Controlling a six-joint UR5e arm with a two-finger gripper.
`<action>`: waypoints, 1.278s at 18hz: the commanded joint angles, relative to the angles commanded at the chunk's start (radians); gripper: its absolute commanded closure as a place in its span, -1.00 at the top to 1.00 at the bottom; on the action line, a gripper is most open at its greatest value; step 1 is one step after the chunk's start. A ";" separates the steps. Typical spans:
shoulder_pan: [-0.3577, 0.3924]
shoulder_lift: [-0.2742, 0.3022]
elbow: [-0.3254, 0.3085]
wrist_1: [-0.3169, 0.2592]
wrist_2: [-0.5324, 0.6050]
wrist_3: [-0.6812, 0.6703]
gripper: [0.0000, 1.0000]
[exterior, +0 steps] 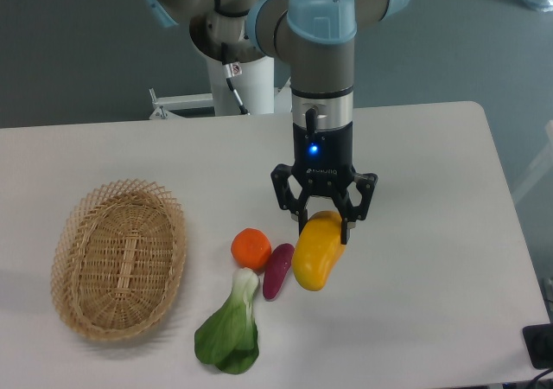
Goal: Place the mango in the basket
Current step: 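Hold the yellow mango in the gripper just above the table, then lift the held mango and carry it over the wicker basket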
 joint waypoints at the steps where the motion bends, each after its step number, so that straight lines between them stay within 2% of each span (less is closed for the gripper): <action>1: 0.000 0.000 -0.003 0.000 0.002 0.000 0.13; 16: -0.015 0.002 -0.014 -0.003 0.009 0.000 0.13; 19: -0.069 -0.006 -0.015 -0.003 0.070 -0.003 0.13; 23: -0.159 0.003 -0.032 -0.017 0.114 -0.158 0.13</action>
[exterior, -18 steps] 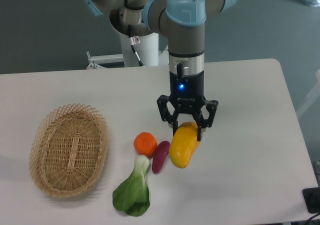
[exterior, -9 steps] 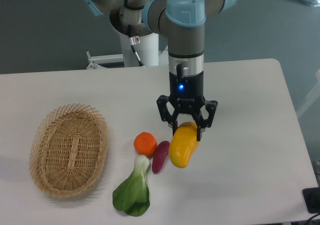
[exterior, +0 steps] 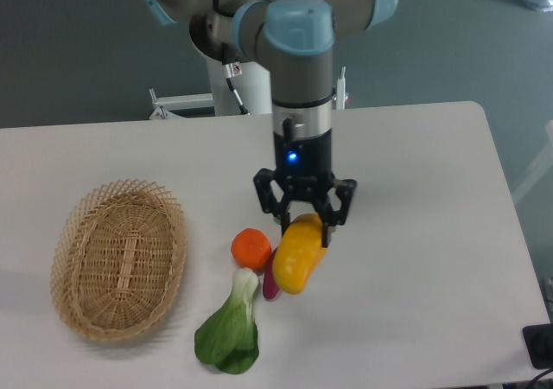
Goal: Place the mango in the basket
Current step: 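Lift the held mango and carry it over the wicker basket, then lower the mango into the basket and open the gripper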
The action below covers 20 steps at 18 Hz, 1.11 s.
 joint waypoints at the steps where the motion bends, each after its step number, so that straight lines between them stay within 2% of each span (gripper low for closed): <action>1: -0.044 0.024 -0.011 -0.017 0.018 -0.017 0.13; 5: -0.196 0.020 -0.029 -0.023 0.109 -0.123 0.13; 7: -0.317 -0.018 -0.032 -0.022 0.184 -0.205 0.13; 9: -0.390 -0.056 -0.035 -0.022 0.205 -0.273 0.13; 11: -0.425 -0.095 -0.041 -0.022 0.215 -0.278 0.13; 15: -0.448 -0.175 -0.043 -0.014 0.213 -0.244 0.13; 20: -0.453 -0.233 -0.040 -0.014 0.213 -0.240 0.13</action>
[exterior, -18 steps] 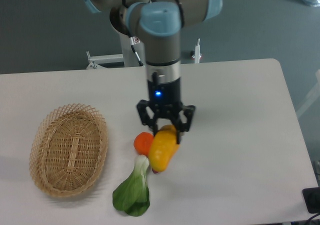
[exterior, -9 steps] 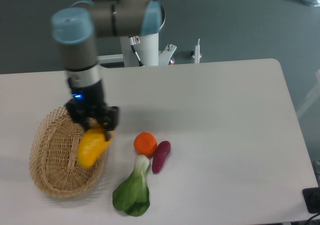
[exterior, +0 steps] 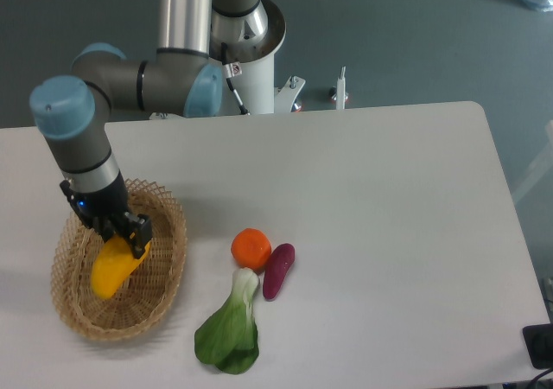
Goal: Place the mango in the basket
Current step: 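Lower the mango into the basket and open the gripper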
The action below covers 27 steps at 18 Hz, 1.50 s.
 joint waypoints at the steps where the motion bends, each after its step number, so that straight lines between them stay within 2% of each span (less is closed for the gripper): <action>1: -0.005 -0.006 0.000 0.000 0.000 0.002 0.14; 5: -0.012 -0.035 0.003 0.000 0.002 0.002 0.15; 7: -0.012 -0.037 0.002 0.000 0.000 0.003 0.23; 13: -0.012 -0.043 0.003 0.000 0.000 0.008 0.25; 16: -0.012 -0.040 0.003 0.000 0.000 0.009 0.49; 18: -0.012 -0.038 0.008 0.000 0.000 0.009 0.92; 19: -0.012 -0.032 0.009 0.002 0.000 0.011 1.00; 27: -0.012 -0.009 0.018 0.002 0.002 0.023 1.00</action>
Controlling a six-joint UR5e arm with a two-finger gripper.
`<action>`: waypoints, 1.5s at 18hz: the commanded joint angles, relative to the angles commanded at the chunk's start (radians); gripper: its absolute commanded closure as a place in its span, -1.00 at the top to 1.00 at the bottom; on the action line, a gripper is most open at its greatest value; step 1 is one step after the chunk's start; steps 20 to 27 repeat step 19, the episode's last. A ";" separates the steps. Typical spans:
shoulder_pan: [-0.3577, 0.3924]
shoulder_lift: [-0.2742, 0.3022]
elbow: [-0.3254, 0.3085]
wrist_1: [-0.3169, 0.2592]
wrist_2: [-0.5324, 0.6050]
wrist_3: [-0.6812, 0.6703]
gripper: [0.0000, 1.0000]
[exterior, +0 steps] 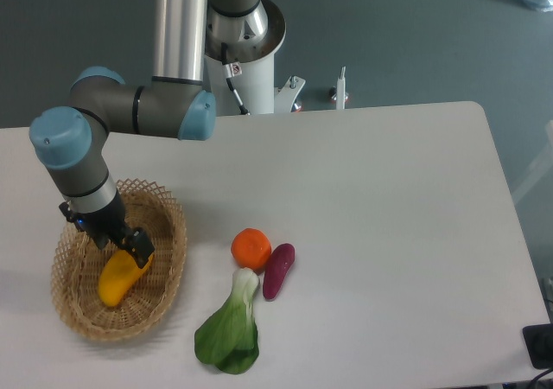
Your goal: Place the mango in the basket
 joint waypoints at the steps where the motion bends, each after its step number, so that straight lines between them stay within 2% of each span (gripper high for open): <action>1: 0.002 0.002 0.003 0.000 0.000 0.011 1.00; 10: 0.017 0.043 0.026 0.003 -0.002 0.071 1.00; 27: 0.023 0.051 0.025 0.005 -0.002 0.071 1.00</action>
